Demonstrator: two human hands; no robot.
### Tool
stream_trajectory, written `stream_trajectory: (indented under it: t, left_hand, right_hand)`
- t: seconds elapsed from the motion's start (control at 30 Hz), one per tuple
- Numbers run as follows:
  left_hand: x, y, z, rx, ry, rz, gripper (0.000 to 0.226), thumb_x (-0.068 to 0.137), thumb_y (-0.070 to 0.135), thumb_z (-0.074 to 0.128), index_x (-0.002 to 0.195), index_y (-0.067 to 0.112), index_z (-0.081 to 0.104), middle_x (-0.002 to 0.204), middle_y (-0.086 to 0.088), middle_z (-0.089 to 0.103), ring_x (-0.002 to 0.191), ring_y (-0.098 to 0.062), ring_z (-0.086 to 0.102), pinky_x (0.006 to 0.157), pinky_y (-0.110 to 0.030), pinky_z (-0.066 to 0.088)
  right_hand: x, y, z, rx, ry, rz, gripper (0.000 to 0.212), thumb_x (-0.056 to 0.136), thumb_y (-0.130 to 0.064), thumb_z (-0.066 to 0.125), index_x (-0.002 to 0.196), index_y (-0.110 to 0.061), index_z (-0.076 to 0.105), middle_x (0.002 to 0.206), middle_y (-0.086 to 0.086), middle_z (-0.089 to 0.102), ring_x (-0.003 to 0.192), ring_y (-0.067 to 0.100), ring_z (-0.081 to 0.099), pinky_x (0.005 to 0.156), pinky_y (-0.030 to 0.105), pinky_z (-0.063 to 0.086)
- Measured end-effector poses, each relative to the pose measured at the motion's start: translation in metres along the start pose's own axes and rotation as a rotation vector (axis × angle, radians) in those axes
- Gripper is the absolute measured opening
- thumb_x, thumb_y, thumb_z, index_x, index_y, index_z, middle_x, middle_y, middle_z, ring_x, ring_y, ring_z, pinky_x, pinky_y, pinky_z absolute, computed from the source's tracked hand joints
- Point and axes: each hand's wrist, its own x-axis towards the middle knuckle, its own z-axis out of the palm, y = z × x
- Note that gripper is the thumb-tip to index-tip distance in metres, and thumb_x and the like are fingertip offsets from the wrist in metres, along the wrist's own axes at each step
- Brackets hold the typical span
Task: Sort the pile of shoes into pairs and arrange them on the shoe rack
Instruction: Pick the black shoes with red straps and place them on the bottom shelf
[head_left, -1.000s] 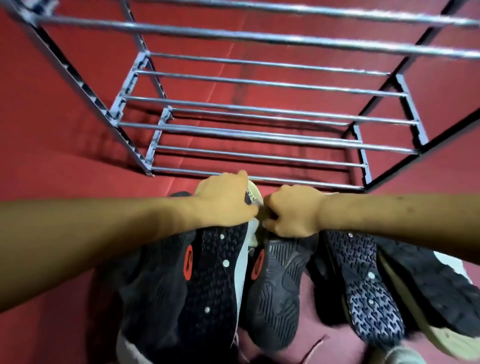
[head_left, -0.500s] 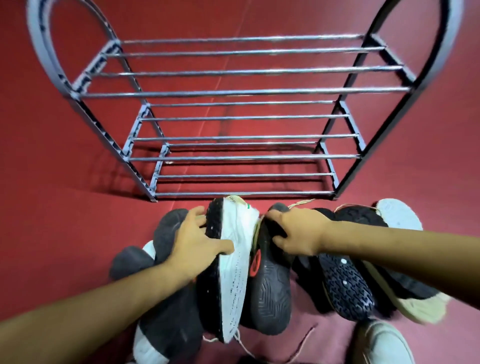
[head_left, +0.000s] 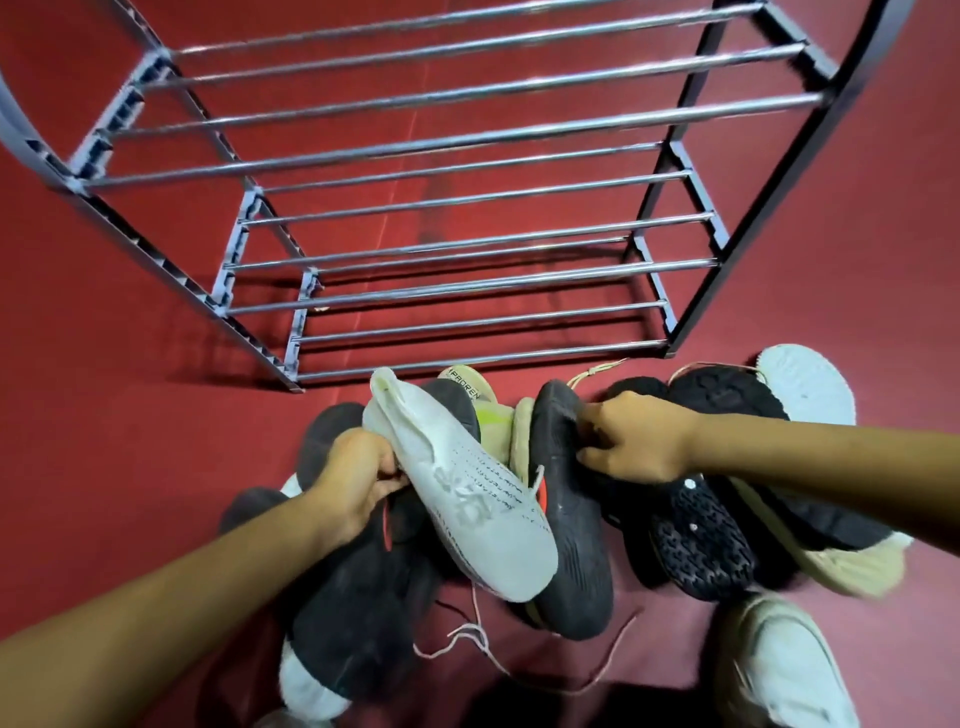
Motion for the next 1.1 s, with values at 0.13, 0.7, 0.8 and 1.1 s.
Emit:
stream_trajectory:
  t: [0.13,0.7,0.8,1.1]
  left_hand:
    - [-0.003,0.007,0.001,-0.022,0.018,0.064,0.037,0.059,0.011,0.052,0.095,0.007,0.054,0.087,-0.012,0.059,0.079,-0.027,0.059,0.082,-0.044,0.051]
    - [-0.021,0.08,-0.028,0.487,0.393,0.29,0.042,0.084,0.023,0.072,0.116,0.013,0.047,0.083,-0.02,0.068,0.038,-0.015,0.062,0.044,-0.033,0.057]
    - [-0.031,0.039,-0.032,0.493,0.305,0.035,0.041,0.087,0.024,0.073,0.113,0.006,0.047,0.084,-0.021,0.07,0.053,-0.031,0.071,0.053,-0.04,0.058]
    - [-0.043,0.045,-0.049,1.03,0.175,0.04,0.061,0.059,0.069,0.066,0.08,0.011,0.067,0.072,-0.01,0.071,0.061,-0.028,0.065,0.062,-0.035,0.049]
  right_hand:
    - [-0.014,0.029,-0.016,0.083,0.013,0.052,0.023,0.091,-0.034,0.058,0.094,-0.012,0.065,0.088,0.002,0.066,0.083,0.026,0.06,0.072,0.032,0.045]
    - [-0.069,0.189,-0.013,0.243,0.302,0.744,0.027,0.064,-0.035,0.057,0.062,-0.009,0.052,0.072,0.02,0.057,0.064,0.031,0.051,0.053,0.032,0.038]
    - [-0.073,0.191,0.003,0.383,0.23,0.895,0.047,0.066,-0.049,0.065,0.088,-0.008,0.06,0.105,0.026,0.06,0.087,0.037,0.057,0.061,0.033,0.046]
    - [-0.047,0.066,-0.016,0.24,0.598,0.221,0.03,0.075,-0.026,0.059,0.101,-0.012,0.061,0.099,0.012,0.06,0.095,0.035,0.057,0.084,0.042,0.048]
